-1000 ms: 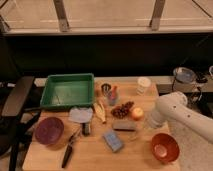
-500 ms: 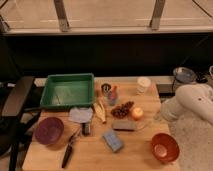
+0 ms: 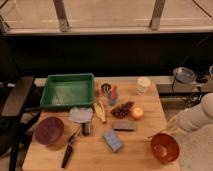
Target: Place fork in red bowl
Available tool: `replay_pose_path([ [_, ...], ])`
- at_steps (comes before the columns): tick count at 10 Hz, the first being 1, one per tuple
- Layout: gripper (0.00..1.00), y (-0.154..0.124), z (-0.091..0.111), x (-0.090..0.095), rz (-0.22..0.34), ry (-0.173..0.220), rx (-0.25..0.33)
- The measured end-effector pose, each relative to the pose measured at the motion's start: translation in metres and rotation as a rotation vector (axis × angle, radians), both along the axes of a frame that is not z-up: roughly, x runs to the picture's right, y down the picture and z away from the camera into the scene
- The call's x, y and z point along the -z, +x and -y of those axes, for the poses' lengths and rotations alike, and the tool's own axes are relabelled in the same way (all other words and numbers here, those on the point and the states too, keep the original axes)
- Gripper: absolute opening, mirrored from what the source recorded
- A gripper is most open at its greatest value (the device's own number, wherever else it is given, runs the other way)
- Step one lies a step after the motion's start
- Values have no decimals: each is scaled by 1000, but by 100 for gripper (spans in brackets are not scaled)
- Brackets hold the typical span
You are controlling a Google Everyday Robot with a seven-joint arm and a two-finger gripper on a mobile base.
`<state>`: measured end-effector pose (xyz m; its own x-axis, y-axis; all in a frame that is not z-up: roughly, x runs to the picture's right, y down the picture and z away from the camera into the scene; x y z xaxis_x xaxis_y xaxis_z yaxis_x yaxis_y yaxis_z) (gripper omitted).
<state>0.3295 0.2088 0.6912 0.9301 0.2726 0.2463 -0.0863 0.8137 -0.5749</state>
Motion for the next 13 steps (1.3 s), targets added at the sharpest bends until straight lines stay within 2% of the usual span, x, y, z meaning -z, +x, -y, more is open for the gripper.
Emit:
replay_pose_path([
  [4,2,14,-31,3,10,-78,-78],
  [5,9,15,-41,0,14,-105,-96],
  [7,30,13,-56,0,29,-139,-112],
  [9,52,7,-68,2,50,-159,-109],
  [11,67,2,-72,3,63,-166,-104],
  [13,68,-1,-74,3,72,-170,-101],
])
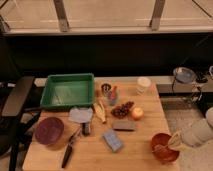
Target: Place fork in red bowl
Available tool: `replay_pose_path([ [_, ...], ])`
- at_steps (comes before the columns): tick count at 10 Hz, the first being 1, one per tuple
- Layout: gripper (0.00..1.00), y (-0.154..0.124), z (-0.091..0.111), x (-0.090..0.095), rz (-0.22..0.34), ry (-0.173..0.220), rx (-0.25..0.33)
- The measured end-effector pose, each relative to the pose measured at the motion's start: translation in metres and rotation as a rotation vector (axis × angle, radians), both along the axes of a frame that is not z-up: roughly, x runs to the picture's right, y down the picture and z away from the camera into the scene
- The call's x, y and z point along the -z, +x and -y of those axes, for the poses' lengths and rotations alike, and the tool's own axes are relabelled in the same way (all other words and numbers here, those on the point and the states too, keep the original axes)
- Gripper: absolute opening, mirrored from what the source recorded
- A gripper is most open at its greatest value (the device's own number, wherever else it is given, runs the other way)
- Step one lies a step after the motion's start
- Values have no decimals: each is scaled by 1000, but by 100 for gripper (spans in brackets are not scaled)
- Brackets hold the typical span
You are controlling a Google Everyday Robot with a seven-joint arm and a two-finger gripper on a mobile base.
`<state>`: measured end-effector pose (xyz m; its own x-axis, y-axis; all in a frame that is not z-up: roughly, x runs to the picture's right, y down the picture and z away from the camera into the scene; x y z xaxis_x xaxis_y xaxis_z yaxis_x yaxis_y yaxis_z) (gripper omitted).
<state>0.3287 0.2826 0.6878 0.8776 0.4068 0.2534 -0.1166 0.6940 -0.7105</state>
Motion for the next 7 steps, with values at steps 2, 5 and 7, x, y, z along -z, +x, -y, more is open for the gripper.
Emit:
replay_pose_path([
  [2,68,-1,0,0,2,-1,8],
  [5,68,0,10,5,-12,28,36],
  [7,68,3,27,16,-33,78,60],
])
